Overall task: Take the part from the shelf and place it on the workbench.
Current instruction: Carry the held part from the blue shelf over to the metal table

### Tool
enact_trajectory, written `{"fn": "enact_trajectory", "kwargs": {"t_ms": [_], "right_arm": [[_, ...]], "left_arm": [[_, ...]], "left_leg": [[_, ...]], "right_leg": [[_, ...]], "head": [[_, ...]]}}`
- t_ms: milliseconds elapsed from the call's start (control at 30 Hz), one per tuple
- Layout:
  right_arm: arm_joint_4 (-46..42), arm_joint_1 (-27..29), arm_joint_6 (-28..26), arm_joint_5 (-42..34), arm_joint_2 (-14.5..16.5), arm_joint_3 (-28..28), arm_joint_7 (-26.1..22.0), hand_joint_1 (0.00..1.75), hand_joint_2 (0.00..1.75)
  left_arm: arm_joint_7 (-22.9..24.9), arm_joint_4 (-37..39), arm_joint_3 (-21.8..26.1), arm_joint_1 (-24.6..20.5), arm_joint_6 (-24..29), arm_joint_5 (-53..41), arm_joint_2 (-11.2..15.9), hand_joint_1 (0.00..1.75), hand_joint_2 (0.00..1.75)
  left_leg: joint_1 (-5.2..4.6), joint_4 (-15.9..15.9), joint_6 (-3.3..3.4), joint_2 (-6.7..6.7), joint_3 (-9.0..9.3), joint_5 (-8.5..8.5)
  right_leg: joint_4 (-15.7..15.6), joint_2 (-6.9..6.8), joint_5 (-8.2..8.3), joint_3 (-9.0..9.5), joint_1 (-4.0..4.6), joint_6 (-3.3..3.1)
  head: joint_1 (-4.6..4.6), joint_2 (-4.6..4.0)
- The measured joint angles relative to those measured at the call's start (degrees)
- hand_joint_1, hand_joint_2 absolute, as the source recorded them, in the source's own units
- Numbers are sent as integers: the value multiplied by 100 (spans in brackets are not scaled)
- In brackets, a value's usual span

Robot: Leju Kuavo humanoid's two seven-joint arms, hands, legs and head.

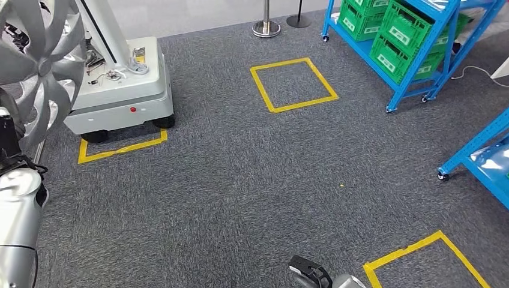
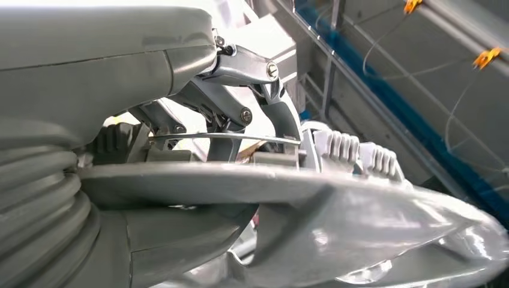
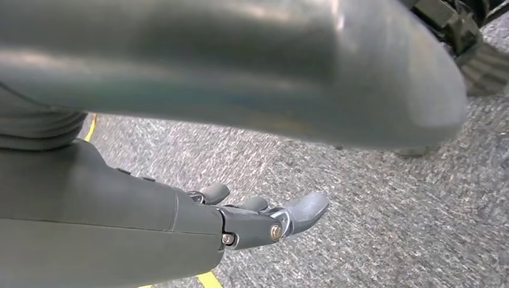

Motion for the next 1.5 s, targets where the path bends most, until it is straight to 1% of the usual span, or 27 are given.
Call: {"fn": "enact_trajectory", "kwargs": {"t_ms": [67,100,167,233,267,333,367,433,500,533,567,600,633,700,733,800,867,933,1000,1067,1100,1133,1200,1267,1367,1433,1500], "right_arm": [[0,30,0,0,-1,-8,-2,0,0],[0,38,0,0,0,-9,-6,0,0],[0,40,0,0,2,-9,-22,0,0],[0,35,0,0,0,-10,-37,0,0],[0,33,0,0,-2,-11,-39,0,0],[0,25,0,1,-3,-13,-38,0,0],[0,18,0,2,-3,-14,-38,0,0],[0,1,0,7,-2,-14,-44,0,0],[0,3,0,18,-1,-14,-48,0,0],[0,6,0,26,-1,-14,-44,0,0],[0,9,0,34,-1,-14,-39,0,0],[0,6,0,42,-1,-14,-34,0,0],[0,0,0,44,-1,-14,-31,0,0],[0,-20,0,49,-1,-14,-28,0,0],[0,-31,0,52,0,-14,-28,0,0],[0,-45,1,55,0,-14,-26,0,0],[0,-58,1,55,1,-14,-26,0,0],[0,-86,0,52,4,-14,-32,0,0],[0,-91,0,46,6,-14,-41,0,0],[0,-72,0,43,6,-14,-50,0,0],[0,-64,0,41,7,-14,-54,0,0],[0,-61,0,37,8,-14,-58,0,0],[0,-60,0,24,10,-14,-62,0,0],[0,-62,0,10,8,-16,-61,0,0],[0,-56,0,-5,8,-29,-57,0,0],[0,-56,1,-11,13,-43,-62,0,0],[0,-34,1,-18,18,-52,-69,0,0]], "left_arm": [[-3,-39,47,24,1,-162,-42,175,175],[-3,-79,95,46,1,-277,-67,175,175],[-4,-224,220,81,1,-545,-124,175,175],[-11,-402,349,84,2,-739,-186,175,175],[-15,-483,411,84,3,-790,-217,175,175],[-17,-611,521,92,5,-837,-260,175,175],[-15,-660,561,98,5,-858,-275,175,175],[-14,-762,622,104,5,-917,-305,175,175],[-16,-867,677,106,7,-976,-352,175,175],[-17,-909,700,110,7,-998,-370,175,175],[-16,-946,721,115,7,-1017,-384,175,175],[-13,-975,739,121,7,-1028,-388,175,175],[-10,-1005,757,125,7,-1040,-392,175,175],[-1,-1073,798,127,7,-1063,-402,175,175],[3,-1111,817,125,8,-1079,-406,175,175],[23,-1181,849,127,11,-1108,-404,175,175],[52,-1234,873,143,14,-1122,-391,175,175],[72,-1274,894,159,13,-1128,-370,175,175],[81,-1293,903,166,13,-1146,-356,175,175],[94,-1294,903,182,12,-1176,-356,175,175],[99,-1292,903,191,11,-1191,-356,175,175],[102,-1291,904,195,11,-1206,-356,175,175],[100,-1298,907,195,11,-1228,-356,175,175],[100,-1310,916,191,11,-1237,-359,175,175],[109,-1318,946,196,12,-1244,-363,175,175],[112,-1322,951,196,13,-1268,-372,175,175],[114,-1325,951,201,13,-1292,-393,175,175]], "left_leg": [[1,525,-18,72,-211,-163],[1,498,-21,91,-178,-99],[-1,-148,-12,212,182,218],[-40,-793,34,373,534,396],[-56,-930,68,404,603,407],[-70,-961,151,307,603,416],[-64,-973,185,259,602,431],[-36,-996,251,167,602,462],[-22,-1000,291,68,591,479],[-24,-998,303,10,583,484],[-27,-995,307,-55,577,488],[-28,-992,306,-119,574,491],[-27,-987,301,-182,572,495],[-24,-977,278,-292,565,505],[-23,-971,253,-345,551,514],[-10,-979,184,-437,515,545],[9,-1003,110,-490,479,576],[0,-842,69,-291,379,450],[-8,-251,39,-16,125,109],[2,401,-3,59,-144,-149],[9,505,-20,73,-175,-148],[17,384,-33,95,-91,-48],[20,-326,-55,242,316,245],[-1,-871,-7,351,622,383],[-25,-950,128,246,641,399],[-9,-967,204,165,633,427],[7,-976,256,91,629,442]], "right_leg": [[12,-104,-10,-3,6,-8],[21,-153,-17,-3,4,-7],[54,-243,-45,-3,2,16],[93,-319,-78,-10,29,63],[103,-356,-89,-9,44,86],[95,-443,-94,6,53,136],[113,-431,-114,5,42,171],[357,-242,-284,-97,15,243],[1060,-19,-642,-421,-9,291],[1448,15,-787,-610,-14,301],[1729,32,-856,-756,-16,303],[1771,41,-798,-790,-17,296],[1578,60,-638,-710,-19,283],[763,214,-253,-324,-27,241],[415,293,-135,-158,-27,226],[114,365,-82,-18,-7,200],[68,251,-38,-9,3,143],[-6,149,19,9,-10,58],[-38,55,42,15,-11,12],[-31,-54,37,7,-12,4],[-26,-108,33,3,-16,5],[-15,-159,26,0,-23,14],[31,-244,-7,-5,-36,58],[91,-313,-47,-15,-19,121],[97,-408,-57,-13,-1,202],[243,-289,-173,-76,-28,267],[828,-69,-490,-344,-51,315]], "head": [[-1,0],[-1,0],[-1,0],[4,0],[9,0],[19,0],[19,0],[24,0],[31,0],[32,0],[32,0],[32,0],[32,0],[32,0],[32,0],[30,0],[31,0],[20,0],[3,0],[-2,0],[-2,0],[-3,0],[-2,0],[4,0],[14,0],[15,0],[18,0]]}}
